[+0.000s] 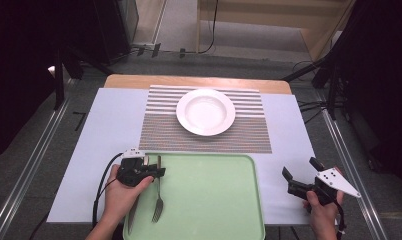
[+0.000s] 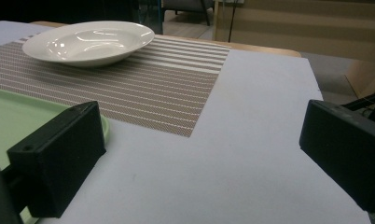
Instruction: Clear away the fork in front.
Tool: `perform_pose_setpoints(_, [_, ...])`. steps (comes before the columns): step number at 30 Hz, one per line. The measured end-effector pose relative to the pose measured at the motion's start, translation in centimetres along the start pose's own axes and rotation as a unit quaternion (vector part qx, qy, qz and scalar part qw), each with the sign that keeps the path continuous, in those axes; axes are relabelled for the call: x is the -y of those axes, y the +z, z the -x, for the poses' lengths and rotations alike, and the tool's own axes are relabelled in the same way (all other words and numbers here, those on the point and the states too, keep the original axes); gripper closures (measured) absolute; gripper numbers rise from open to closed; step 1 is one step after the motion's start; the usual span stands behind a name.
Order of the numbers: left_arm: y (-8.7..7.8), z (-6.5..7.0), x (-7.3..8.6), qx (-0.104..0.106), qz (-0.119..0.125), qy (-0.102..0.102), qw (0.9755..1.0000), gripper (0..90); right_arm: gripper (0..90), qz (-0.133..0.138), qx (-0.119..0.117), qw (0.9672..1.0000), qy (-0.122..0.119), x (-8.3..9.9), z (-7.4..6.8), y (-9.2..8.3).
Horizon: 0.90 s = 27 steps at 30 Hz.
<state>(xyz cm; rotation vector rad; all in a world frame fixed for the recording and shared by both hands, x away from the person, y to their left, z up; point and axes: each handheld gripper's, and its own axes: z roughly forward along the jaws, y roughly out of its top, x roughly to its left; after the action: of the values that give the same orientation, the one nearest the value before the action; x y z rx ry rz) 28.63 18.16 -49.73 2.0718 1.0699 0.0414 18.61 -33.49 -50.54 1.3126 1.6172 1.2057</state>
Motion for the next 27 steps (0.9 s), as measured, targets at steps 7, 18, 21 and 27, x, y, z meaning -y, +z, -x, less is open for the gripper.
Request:
perform_pose_setpoints(7, [0.1, 0.3, 0.1, -0.012, -0.007, 0.011, 0.9998, 64.7, 0.0, -0.005, 0.0, 0.9999, 0.01, 0.0, -0.1, -0.1])
perform_pose_setpoints(18, [-0.9, 0.8, 0.2, -0.006, 0.015, 0.02, 0.9997, 59.4, 0.0, 0.002, 0.001, 1.0, 0.005, -0.1, 0.0, -0.2])
perform_pose_setpoints(21, [-1.6, 1.1, 0.6, 0.006, 0.024, 0.021, 0.9995, 64.2, 0.0, -0.001, 0.001, 1.0, 0.007, 0.0, 0.0, -0.3])
perform_pose_setpoints(27, [-3.0, 1.7, 1.7, 0.033, 0.028, 0.038, 0.9983, 87.7, 0.0, 0.003, 0.002, 1.0, 0.0, -0.1, 0.1, -0.3])
